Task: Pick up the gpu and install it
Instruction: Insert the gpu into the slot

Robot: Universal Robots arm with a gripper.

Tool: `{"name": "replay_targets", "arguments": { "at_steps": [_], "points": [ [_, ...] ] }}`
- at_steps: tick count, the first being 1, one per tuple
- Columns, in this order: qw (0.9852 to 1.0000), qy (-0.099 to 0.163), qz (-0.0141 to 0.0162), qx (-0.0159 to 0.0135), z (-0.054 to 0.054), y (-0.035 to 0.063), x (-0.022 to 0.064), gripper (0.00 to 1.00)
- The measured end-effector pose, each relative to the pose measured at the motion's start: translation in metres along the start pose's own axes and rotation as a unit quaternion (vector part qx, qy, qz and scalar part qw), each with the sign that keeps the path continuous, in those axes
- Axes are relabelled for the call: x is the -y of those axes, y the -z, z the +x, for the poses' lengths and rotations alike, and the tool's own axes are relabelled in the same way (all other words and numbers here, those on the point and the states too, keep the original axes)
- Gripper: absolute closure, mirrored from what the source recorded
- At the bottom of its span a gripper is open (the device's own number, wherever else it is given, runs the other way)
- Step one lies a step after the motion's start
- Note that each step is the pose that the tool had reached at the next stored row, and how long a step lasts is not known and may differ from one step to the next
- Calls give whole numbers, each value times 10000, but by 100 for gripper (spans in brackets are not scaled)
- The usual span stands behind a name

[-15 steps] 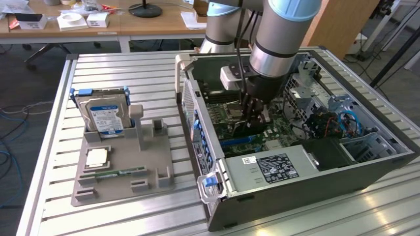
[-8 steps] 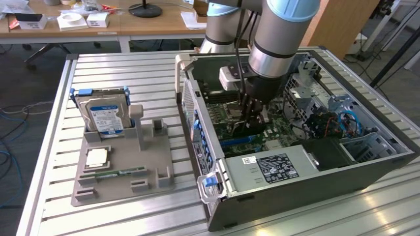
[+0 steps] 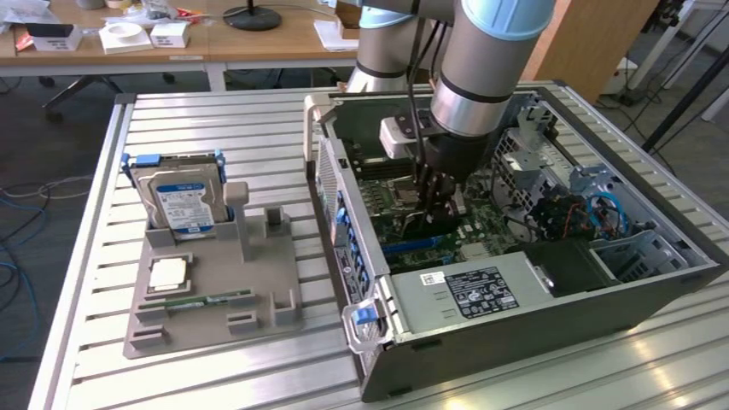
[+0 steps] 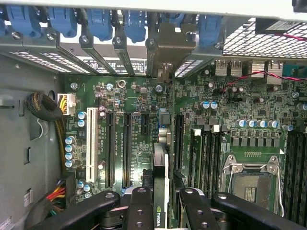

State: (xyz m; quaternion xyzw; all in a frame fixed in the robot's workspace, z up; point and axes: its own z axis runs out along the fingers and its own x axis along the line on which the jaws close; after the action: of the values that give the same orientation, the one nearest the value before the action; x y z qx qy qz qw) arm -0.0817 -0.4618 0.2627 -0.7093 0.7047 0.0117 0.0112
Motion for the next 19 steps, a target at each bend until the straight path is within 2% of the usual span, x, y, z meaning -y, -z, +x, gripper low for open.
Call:
{"name": "replay_targets", "arguments": {
  "at_steps": [19],
  "points": [
    [10000, 0, 0, 0, 2, -54, -8, 74]
  ]
}}
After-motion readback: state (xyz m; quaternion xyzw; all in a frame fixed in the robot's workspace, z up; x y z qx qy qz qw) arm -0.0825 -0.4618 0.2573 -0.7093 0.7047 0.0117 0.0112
